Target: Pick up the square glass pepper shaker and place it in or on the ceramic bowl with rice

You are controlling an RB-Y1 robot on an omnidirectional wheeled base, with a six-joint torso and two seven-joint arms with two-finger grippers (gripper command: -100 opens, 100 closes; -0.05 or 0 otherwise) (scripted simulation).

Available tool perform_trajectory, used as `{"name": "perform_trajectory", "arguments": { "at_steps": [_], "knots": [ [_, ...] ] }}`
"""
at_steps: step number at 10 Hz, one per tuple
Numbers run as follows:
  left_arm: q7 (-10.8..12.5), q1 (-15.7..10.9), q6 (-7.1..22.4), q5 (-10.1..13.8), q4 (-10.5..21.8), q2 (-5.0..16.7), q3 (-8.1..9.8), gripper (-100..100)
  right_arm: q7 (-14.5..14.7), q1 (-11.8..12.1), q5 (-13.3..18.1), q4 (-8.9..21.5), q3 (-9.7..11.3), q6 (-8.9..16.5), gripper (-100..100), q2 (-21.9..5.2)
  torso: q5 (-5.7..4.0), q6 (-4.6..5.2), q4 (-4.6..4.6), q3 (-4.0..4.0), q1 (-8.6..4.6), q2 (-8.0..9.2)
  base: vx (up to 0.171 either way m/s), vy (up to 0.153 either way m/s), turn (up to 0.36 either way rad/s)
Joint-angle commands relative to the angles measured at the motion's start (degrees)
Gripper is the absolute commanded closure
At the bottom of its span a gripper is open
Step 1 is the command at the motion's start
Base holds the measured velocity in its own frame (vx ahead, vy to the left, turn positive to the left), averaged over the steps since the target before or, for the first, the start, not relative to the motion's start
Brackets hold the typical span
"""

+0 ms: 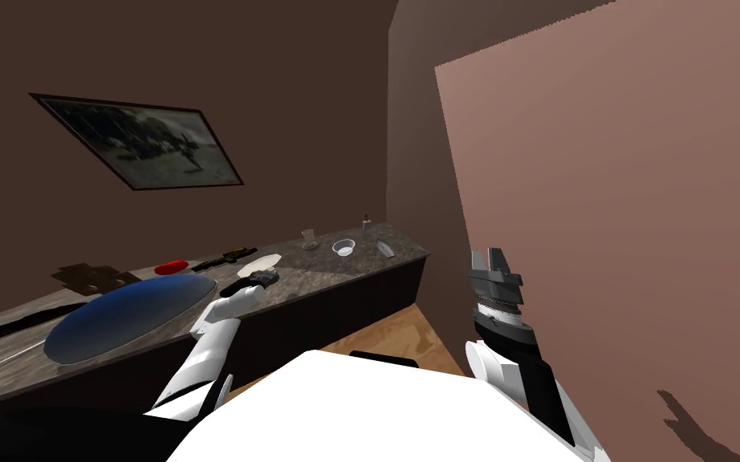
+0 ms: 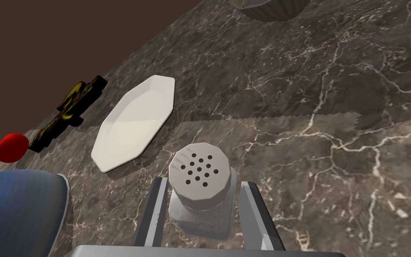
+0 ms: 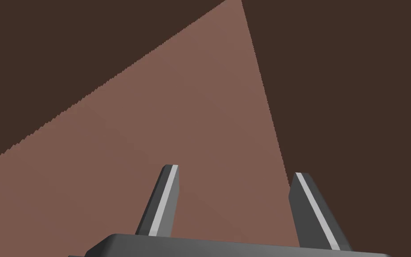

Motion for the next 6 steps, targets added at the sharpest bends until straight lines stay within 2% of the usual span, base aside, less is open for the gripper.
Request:
{"name": "perform_trajectory", "arguments": {
  "at_steps": [1,2,3,4,5,6],
  "knots": [
    [1.1,-1.8,0.8,-1.1,2.9,2.1,2.51,100,0.0,0.0,0.0,0.0,0.0,0.0,0,0.0,0.00,0.00,0.00,0.00,0.00,0.00,-0.016,-0.008,-0.193],
    [1.1,-1.8,0.8,-1.1,3.1,2.1,2.51,100,0.0,0.0,0.0,0.0,0.0,0.0,0,0.0,-0.04,0.04,0.04,0.03,-0.01,0.01,-0.009,0.001,-0.108],
    [2.0,-3.4,1.3,-2.2,4.7,3.9,4.63,100,0.0,0.0,0.0,0.0,0.0,0.0,0,0.0,0.01,-0.05,0.03,0.03,0.03,0.02,-0.011,0.000,-0.190],
    [2.0,-3.4,1.3,-2.2,5.8,3.9,4.63,100,0.0,0.0,0.0,0.0,0.0,0.0,0,0.0,-0.03,0.05,0.07,0.04,0.04,0.01,-0.006,0.012,-0.129],
    [2.8,-5.0,1.6,-3.4,7.5,5.6,6.74,100,0.0,0.0,0.0,0.0,0.0,0.0,0,0.0,0.05,-0.04,0.04,0.03,0.07,0.02,-0.007,0.010,-0.225],
    [2.8,-5.0,1.6,-3.4,8.6,5.6,6.74,100,0.0,0.0,0.0,0.0,0.0,0.0,0,0.0,0.01,0.08,0.08,0.04,0.08,0.00,-0.003,0.018,-0.119]
  ]
}}
